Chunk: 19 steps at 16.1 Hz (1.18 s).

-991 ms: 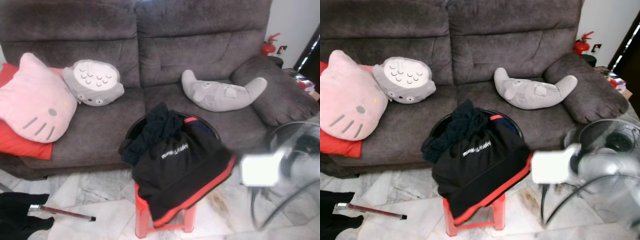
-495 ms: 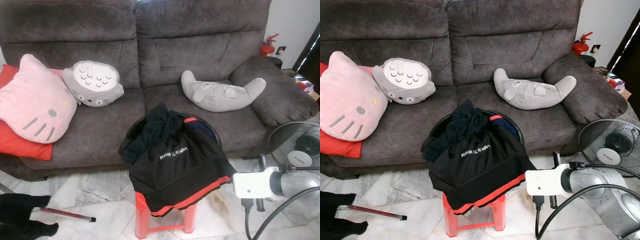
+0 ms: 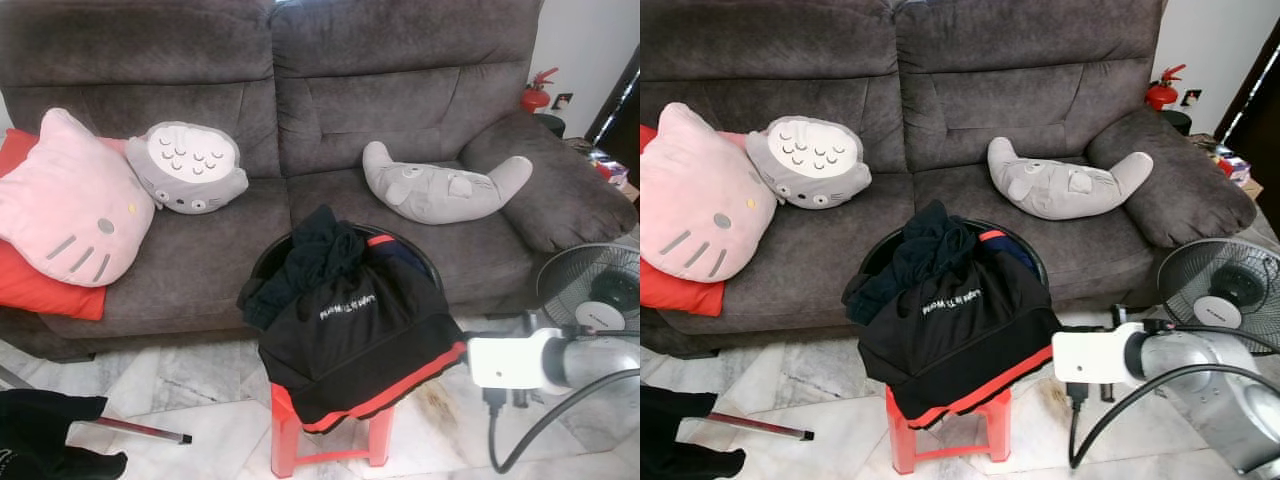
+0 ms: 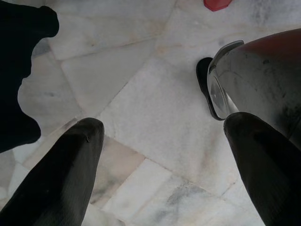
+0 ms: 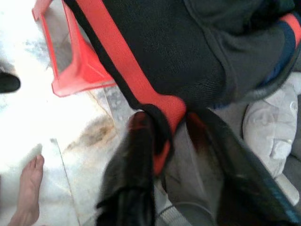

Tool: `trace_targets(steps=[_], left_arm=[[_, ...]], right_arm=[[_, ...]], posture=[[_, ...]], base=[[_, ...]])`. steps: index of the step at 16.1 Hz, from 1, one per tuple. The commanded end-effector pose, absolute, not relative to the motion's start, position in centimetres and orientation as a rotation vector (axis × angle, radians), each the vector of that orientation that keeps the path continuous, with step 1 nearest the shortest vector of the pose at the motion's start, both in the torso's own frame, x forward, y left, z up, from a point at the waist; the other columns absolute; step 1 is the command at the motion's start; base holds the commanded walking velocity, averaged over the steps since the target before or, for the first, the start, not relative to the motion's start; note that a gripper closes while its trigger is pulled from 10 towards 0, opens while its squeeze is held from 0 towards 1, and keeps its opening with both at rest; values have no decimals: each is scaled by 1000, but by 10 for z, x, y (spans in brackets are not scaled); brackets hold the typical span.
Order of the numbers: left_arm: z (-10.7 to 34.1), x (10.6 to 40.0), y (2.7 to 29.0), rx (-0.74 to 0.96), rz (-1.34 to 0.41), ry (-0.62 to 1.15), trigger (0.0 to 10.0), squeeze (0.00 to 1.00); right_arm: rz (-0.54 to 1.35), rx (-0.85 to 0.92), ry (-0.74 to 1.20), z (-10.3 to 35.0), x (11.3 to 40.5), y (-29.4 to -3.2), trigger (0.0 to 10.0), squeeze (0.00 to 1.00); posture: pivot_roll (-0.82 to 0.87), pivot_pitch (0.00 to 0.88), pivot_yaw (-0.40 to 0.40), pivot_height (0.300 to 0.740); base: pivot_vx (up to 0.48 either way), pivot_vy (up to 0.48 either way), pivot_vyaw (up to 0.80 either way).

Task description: Hang hanger

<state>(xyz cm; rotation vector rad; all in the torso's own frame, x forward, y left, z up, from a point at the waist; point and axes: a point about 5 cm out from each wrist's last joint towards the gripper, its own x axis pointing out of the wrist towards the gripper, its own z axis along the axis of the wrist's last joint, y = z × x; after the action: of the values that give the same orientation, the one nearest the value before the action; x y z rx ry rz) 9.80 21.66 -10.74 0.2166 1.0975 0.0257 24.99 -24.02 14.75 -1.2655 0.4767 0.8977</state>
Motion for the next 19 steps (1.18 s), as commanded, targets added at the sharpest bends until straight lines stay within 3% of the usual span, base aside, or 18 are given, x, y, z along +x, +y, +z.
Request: trace_targets(steps=[1, 7, 10, 11, 19], left_arm=[[-111, 90, 210, 207, -14, 1133, 10000, 0], [-111, 90, 209, 203, -18, 1134, 10000, 0], [-111, 90, 209, 202, -17, 1133, 10000, 0], [-111, 90, 209, 199, -15, 1133, 10000, 0], [-111, 90, 210, 203, -14, 1133, 10000, 0]], right_arm=[[878, -1279, 460, 160, 251, -243, 10000, 1000], [1010, -1206, 530, 157, 231, -230, 10000, 1000], [1003, -1266, 441, 165, 236, -220, 10000, 1000], [999, -1325, 353, 166, 241, -210, 10000, 0], [1013, -1671, 108, 143, 223, -176, 10000, 0]], posture=[[-162, 54, 19, 740], [-168, 55, 20, 740], [-166, 55, 18, 740], [-169, 57, 17, 740], [-168, 63, 13, 740]], base=[[0, 0, 0], [0, 0, 0], [0, 0, 0], [0, 0, 0], [0, 0, 0]])
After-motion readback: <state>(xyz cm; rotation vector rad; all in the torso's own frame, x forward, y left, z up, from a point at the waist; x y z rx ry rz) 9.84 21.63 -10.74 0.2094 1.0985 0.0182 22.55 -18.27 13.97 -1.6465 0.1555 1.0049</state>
